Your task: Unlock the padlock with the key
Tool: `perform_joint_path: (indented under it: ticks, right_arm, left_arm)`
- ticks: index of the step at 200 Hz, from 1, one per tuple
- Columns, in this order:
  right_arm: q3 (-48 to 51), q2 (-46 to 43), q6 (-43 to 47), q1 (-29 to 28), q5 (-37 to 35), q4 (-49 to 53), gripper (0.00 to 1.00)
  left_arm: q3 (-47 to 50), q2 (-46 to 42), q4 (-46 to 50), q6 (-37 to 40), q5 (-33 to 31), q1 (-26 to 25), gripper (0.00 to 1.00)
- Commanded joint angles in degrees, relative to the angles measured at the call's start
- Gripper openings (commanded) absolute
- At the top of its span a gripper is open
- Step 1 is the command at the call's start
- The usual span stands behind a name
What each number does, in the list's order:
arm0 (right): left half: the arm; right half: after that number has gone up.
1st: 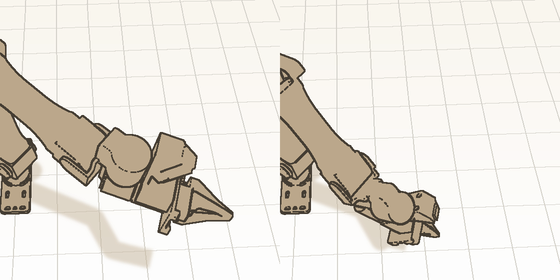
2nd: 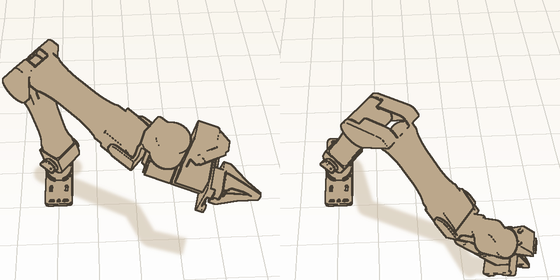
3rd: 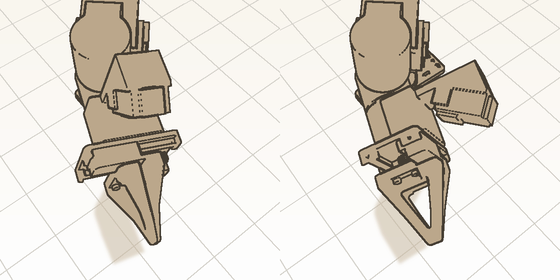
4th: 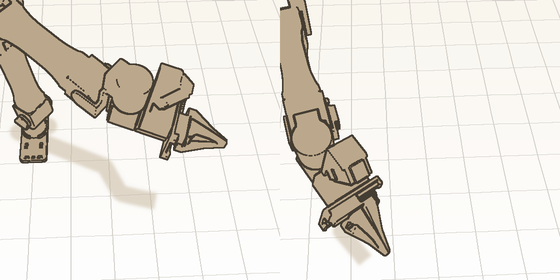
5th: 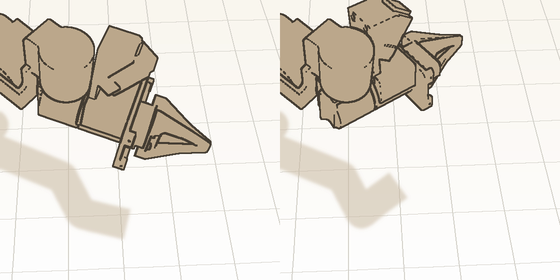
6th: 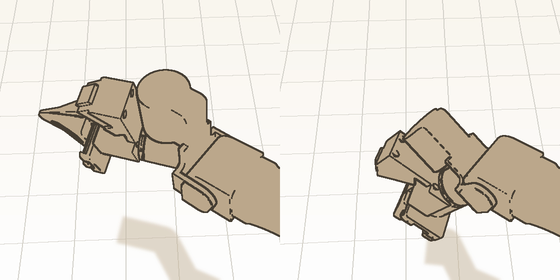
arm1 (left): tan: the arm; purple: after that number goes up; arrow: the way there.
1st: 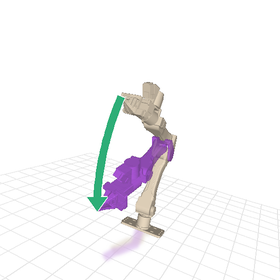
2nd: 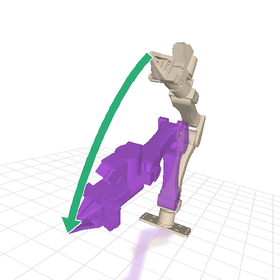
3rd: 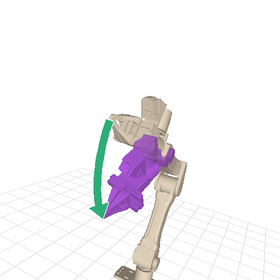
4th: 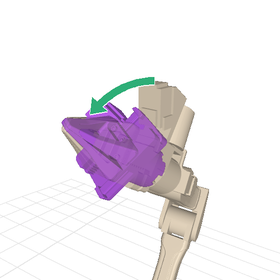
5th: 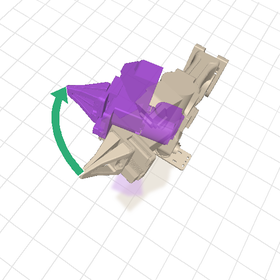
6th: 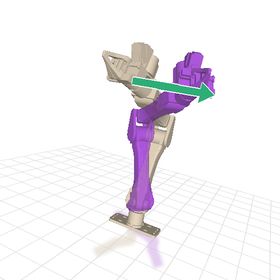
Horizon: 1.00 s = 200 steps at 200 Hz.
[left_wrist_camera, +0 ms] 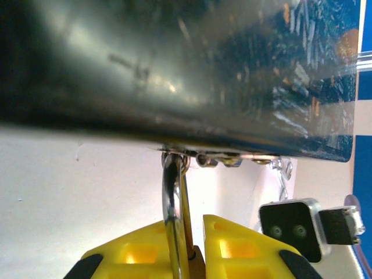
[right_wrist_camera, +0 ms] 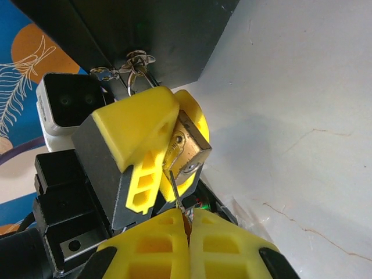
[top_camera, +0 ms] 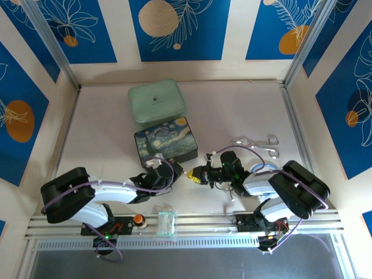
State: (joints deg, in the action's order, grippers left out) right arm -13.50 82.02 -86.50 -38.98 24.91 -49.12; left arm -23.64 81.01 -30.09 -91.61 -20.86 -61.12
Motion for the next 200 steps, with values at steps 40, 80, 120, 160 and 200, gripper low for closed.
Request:
perform_joint_path:
  ticks: [40,80,120,160,200]
  right_arm:
    - [-0.48,3.62,-2.91,-0.21,1.30,-5.52,0.00]
    - [-1.40,5.92,-3.24,-0.22,1.69,-8.02,0.00]
    - [-1.72,6.09,-2.97,-0.74,1.07,-7.57,0.00]
    - [-0.17,5.88,-3.19,-0.83,0.06,-7.07,0.00]
    - [-0.42,5.08,-2.63,-1.83,0.04,-6.43,0.00]
  left_arm:
    - [0.31,-3.17,0.42,-7.02,0.30,0.52,0.00]
    - [0.08,-4.20,0.81,-6.55,0.22,0.49,0.00]
    - [0.17,-4.62,0.54,-6.51,-0.11,0.48,0.00]
    - [-1.40,-6.76,5.62,-4.37,-1.36,0.52,0.00]
    - [-1.23,-7.74,7.34,-4.42,-2.03,0.53,0.00]
